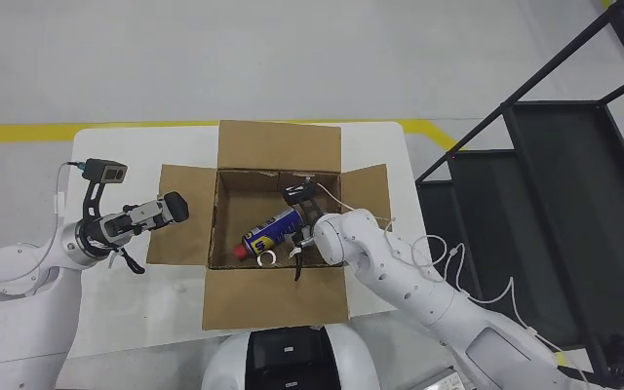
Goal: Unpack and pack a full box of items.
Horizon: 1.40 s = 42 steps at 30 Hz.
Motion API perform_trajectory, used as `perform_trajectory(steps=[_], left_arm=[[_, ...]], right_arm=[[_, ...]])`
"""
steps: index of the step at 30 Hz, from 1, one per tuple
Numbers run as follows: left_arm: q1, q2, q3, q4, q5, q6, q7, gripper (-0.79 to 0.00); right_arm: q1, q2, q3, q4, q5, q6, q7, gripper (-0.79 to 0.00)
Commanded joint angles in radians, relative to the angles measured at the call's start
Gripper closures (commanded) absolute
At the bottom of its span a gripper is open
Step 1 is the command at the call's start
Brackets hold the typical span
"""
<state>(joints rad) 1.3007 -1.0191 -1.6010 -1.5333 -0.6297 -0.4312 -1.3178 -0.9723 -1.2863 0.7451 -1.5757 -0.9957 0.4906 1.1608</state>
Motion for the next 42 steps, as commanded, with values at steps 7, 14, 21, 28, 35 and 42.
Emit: perform_trajectory(steps=[7, 14, 21, 28, 35, 42], left_arm=[[0.000, 0.000, 0.000, 0.000, 0.000, 0.000, 0.000, -0.785], [0.000, 0.000, 0.000, 0.000, 0.000, 0.000, 0.000, -0.785], [0.000, 0.000, 0.000, 0.000, 0.000, 0.000, 0.000, -0.785], [0.000, 0.000, 0.000, 0.000, 0.000, 0.000, 0.000, -0.785], [0.000, 0.000, 0.000, 0.000, 0.000, 0.000, 0.000, -0.785], [0.000, 0.000, 0.000, 0.000, 0.000, 0.000, 0.000, -0.785]], right_arm=[[0.019, -0.031, -0.027, 0.092, 0.052, 0.016, -0.035, -0.736], [0.037, -0.056, -0.045, 0.154, 0.083, 0.011, -0.071, -0.222], [0.050, -0.070, -0.050, 0.178, 0.077, 0.011, -0.079, 0.000], [0.026, -0.059, -0.025, 0.056, 0.007, 0.012, -0.030, 0.000], [-0.093, -0.013, 0.064, -0.212, -0.112, -0.012, 0.081, 0.000], [-0.225, 0.021, 0.226, -0.474, -0.150, -0.015, 0.072, 0.000]])
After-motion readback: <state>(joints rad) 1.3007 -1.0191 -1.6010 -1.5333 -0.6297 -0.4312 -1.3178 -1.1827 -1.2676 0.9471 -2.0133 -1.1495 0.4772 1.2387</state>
